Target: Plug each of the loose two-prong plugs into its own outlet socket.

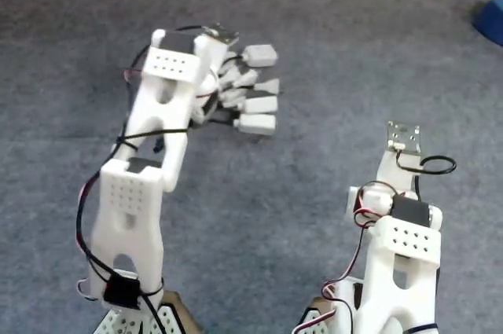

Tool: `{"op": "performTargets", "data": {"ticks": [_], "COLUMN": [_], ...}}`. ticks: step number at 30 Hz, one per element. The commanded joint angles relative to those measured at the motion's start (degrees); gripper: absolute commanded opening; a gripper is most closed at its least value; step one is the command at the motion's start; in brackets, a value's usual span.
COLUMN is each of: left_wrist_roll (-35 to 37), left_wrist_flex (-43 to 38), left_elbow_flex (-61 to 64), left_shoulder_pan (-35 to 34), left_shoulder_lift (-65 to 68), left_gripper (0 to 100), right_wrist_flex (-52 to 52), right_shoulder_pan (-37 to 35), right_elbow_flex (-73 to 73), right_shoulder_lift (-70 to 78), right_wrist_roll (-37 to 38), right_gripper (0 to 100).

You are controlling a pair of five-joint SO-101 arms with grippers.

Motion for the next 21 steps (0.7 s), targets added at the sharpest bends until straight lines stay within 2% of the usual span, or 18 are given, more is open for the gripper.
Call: {"op": "performTargets", "data": {"ticks": [1, 5, 10, 16, 21], "left_wrist_roll": [-1.05, -4.13, -8.44, -13.27, -18.37], "left_wrist_flex": [0.26, 0.26, 0.18, -0.26, -5.63], "left_elbow_flex": [2.86, 10.24, 19.03, 21.76, 21.76], "left_shoulder_pan": [-3.21, -6.37, -13.76, -26.95, -39.60], "left_shoulder_lift": [-9.54, -15.78, -22.20, -24.92, -24.48], "left_gripper": [3, 3, 3, 1, 1], "right_wrist_flex": [0.40, 0.40, 0.13, 0.13, 0.13], "right_shoulder_pan": [-0.48, -2.15, -2.33, -2.33, -2.51], "right_elbow_flex": [-0.31, -0.31, 0.40, 0.40, 0.40], "right_shoulder_lift": [-0.84, -0.84, -0.84, -0.84, -0.84], "right_wrist_roll": [0.62, 0.62, 0.62, 0.70, 0.70], "right_gripper": [18.9, 18.9, 18.9, 18.9, 18.9]}}
